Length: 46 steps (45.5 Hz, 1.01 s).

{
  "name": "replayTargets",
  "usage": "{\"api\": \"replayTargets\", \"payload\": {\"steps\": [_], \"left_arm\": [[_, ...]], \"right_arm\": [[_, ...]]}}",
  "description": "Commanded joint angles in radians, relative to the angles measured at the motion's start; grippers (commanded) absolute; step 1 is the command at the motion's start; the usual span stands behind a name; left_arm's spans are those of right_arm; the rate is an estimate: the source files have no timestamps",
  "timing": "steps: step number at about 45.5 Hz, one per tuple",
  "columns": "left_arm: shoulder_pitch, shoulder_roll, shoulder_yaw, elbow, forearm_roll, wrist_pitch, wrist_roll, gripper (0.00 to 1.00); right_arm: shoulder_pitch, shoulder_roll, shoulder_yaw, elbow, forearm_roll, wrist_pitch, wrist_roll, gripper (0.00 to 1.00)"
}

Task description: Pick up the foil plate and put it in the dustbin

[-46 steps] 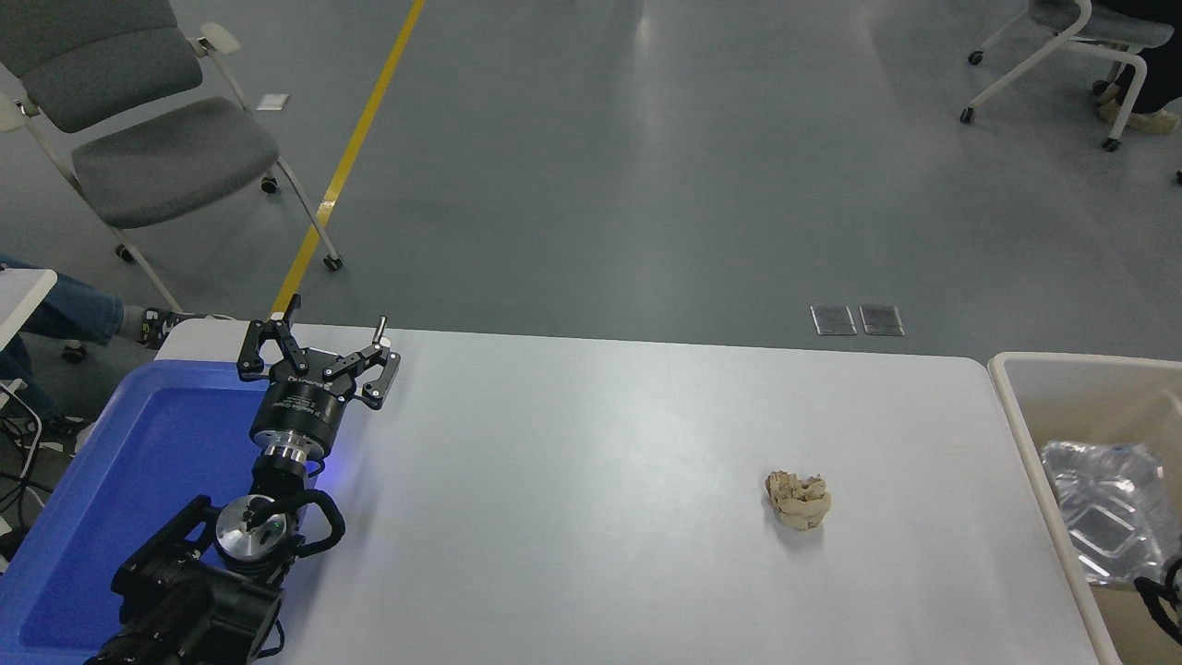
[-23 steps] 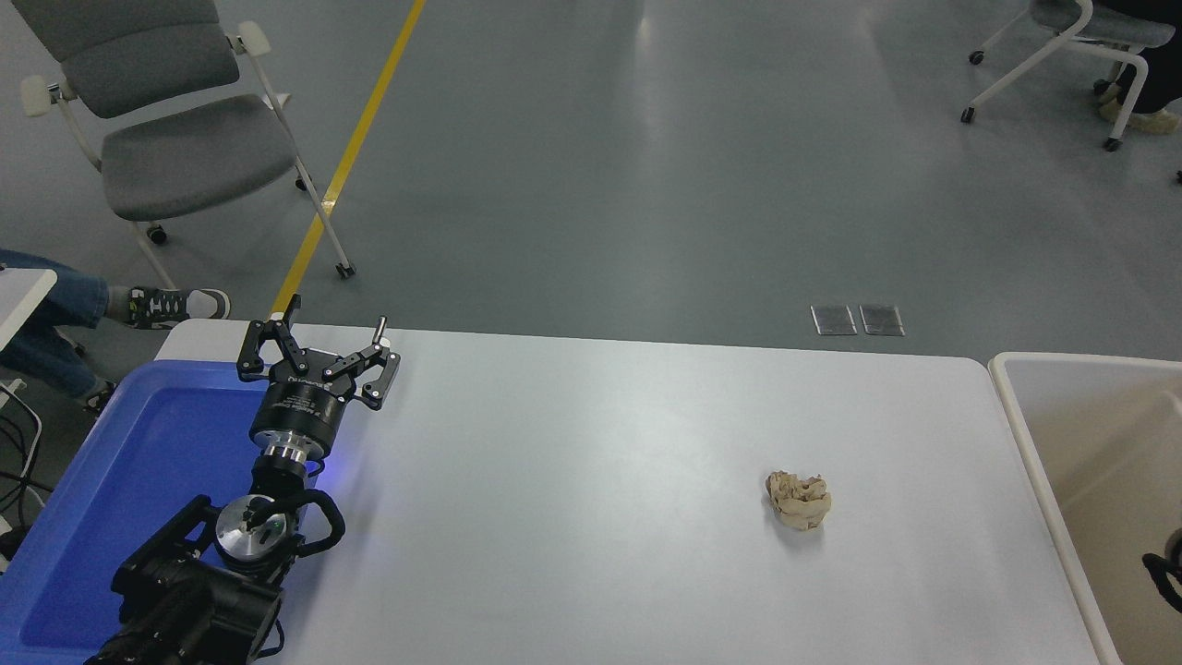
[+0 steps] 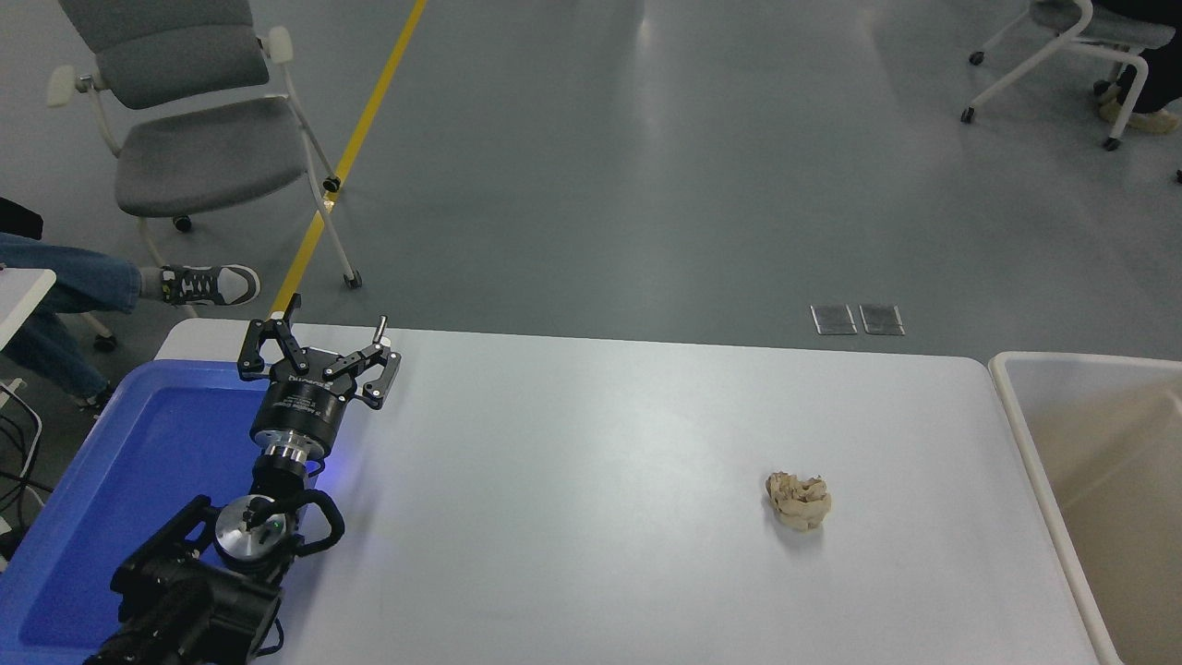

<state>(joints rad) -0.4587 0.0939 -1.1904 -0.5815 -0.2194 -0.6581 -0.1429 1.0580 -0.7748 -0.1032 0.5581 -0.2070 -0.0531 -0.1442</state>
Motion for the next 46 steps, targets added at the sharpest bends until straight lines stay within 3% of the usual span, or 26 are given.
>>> {"api": "replayTargets", "payload": {"steps": [1, 8, 18, 26, 46], "left_arm": [[0.000, 0.000, 0.000, 0.000, 0.000, 0.000, 0.000, 0.99], [0.000, 0.000, 0.000, 0.000, 0.000, 0.000, 0.000, 0.99], [0.000, 0.000, 0.000, 0.000, 0.000, -0.002, 0.000, 0.99], [0.000, 0.000, 0.000, 0.000, 0.002, -0.002, 0.000, 0.99], [0.000, 0.000, 0.000, 0.000, 0.000, -0.002, 0.000, 0.99]], "right_arm": [[0.313, -0.159, -0.262, 0.387, -0.123, -0.002, -0.015, 1.00], [0.566, -0.138, -0.611, 0.512, -0.129, 0.009, -0.014, 1.00], [0.832, -0.005, -0.966, 0.739, -0.127, 0.009, -0.005, 1.00], [0.954, 0.097, -1.082, 0.835, -0.123, 0.024, -0.003, 1.00], [1.260, 0.239, -1.138, 1.031, -0.117, 0.389, -0.003, 1.00]]}}
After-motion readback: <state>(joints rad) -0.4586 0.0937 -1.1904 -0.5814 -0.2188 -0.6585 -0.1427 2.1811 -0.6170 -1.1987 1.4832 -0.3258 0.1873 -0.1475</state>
